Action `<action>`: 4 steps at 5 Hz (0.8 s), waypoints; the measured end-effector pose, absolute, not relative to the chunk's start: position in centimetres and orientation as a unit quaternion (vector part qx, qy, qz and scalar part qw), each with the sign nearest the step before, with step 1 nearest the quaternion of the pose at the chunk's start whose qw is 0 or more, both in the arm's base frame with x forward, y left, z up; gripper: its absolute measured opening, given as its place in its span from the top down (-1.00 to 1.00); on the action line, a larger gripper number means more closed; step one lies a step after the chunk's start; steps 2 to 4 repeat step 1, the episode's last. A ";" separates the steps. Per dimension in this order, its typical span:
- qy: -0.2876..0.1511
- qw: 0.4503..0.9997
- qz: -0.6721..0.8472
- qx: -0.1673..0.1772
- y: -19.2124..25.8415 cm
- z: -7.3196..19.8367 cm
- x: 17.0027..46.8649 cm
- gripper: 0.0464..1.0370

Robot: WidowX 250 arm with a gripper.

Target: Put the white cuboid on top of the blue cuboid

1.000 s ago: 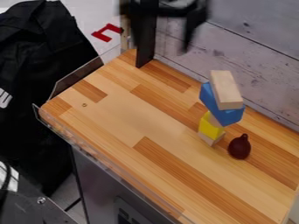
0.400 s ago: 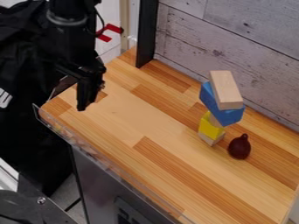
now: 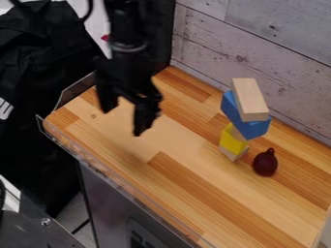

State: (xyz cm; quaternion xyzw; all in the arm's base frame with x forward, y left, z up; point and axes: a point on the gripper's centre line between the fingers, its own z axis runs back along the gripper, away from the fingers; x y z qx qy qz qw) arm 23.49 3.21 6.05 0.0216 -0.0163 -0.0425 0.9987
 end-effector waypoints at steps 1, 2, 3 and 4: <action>-0.014 0.999 -0.032 0.020 2.3 5.9 24.7 -0.93; -0.014 0.999 -0.032 0.020 2.3 5.9 24.7 -0.93; -0.014 0.999 -0.032 0.020 2.3 5.9 24.7 -0.93; -0.014 0.999 -0.032 0.020 2.3 5.9 24.7 -0.93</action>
